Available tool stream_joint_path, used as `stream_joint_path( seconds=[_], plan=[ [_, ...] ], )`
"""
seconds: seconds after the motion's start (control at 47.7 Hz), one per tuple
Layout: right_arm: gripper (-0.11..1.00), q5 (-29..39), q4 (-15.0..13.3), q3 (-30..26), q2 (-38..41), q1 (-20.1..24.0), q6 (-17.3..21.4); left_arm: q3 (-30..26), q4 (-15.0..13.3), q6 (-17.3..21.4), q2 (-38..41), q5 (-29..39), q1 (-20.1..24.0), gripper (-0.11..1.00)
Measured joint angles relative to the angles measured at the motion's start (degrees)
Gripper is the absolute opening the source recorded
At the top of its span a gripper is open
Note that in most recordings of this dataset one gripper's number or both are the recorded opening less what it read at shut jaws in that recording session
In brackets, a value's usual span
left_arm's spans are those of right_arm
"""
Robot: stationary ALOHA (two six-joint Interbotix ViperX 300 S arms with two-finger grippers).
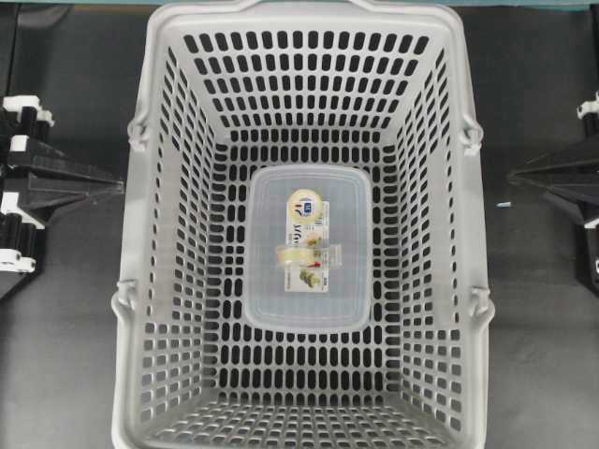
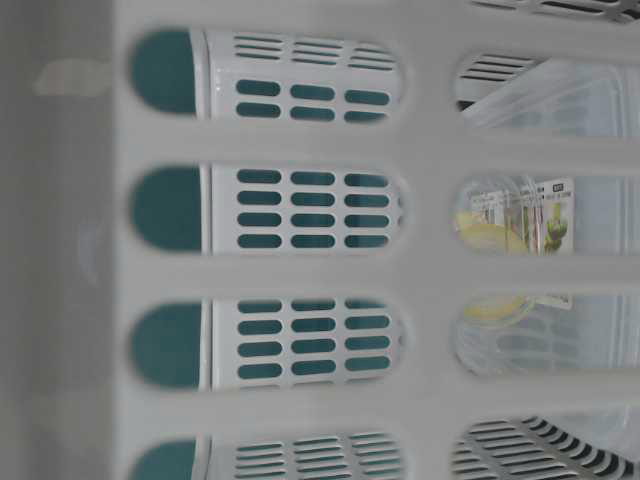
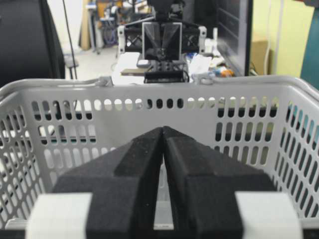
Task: Pick up the tape dispenser from the shopping basket with the left arm.
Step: 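Swing the left gripper in over the basket toward the clear container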
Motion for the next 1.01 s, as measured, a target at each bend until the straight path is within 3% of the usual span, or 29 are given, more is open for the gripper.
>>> stream_joint_path(
  seconds=[0.084,0.273,0.608,0.692,0.902,1.007],
  plan=[
    [0.00,0.2,0.1,0.0,0.0,0.0,0.3,-1.4,1.1,-0.7,0.4,1.9,0.0,0.00],
    [0.00,1.9,0.4,0.0,-0.4,-0.1,0.6,-9.3,2.2,-2.6,4.0,12.2,-0.2,0.00],
    [0.02,6.0,0.4,0.0,-0.7,-0.4,0.6,-26.4,2.3,-2.5,19.3,30.6,-1.5,0.00],
    [0.14,6.8,0.4,0.0,-1.1,-0.6,0.6,-29.8,2.2,-2.5,23.2,33.9,-1.8,0.00],
    [0.70,7.6,0.4,0.0,-2.5,-0.7,0.6,-39.4,2.3,-2.5,34.0,43.2,-2.4,0.00],
    [0.78,7.8,0.4,0.0,-3.1,-0.7,0.6,-43.9,2.3,-2.5,38.9,48.3,-2.5,0.04]
  ],
)
